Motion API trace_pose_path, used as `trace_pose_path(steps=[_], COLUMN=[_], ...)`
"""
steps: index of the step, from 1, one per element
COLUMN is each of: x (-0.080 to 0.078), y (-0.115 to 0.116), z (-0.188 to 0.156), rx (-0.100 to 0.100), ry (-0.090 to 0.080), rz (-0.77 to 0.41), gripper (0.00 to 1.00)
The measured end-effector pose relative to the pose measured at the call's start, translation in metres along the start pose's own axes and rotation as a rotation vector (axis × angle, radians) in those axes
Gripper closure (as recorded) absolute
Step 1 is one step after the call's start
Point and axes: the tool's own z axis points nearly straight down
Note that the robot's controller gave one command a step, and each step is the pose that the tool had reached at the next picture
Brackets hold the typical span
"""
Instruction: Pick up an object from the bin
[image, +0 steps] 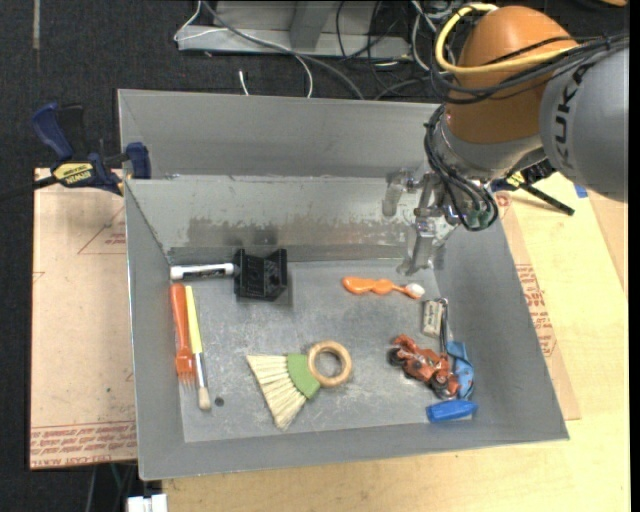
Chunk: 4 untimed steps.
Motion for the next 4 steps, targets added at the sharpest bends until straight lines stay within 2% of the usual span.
trace_pose_path(steps=[1,2,3,4], x=[-0.001,0.003,0.01,0.013], y=[0.0,-0.01,-0.017,-0.033], z=[-0.003,0.065,0.167,0.167], rx=[0.001,-0.001,-0.003,-0.003], ry=[-0.007,-0.009,-0.016,-0.017], rz=[-0.001,0.124,0.208,0.252], gripper=[0.0,0.0,0.0,0.0])
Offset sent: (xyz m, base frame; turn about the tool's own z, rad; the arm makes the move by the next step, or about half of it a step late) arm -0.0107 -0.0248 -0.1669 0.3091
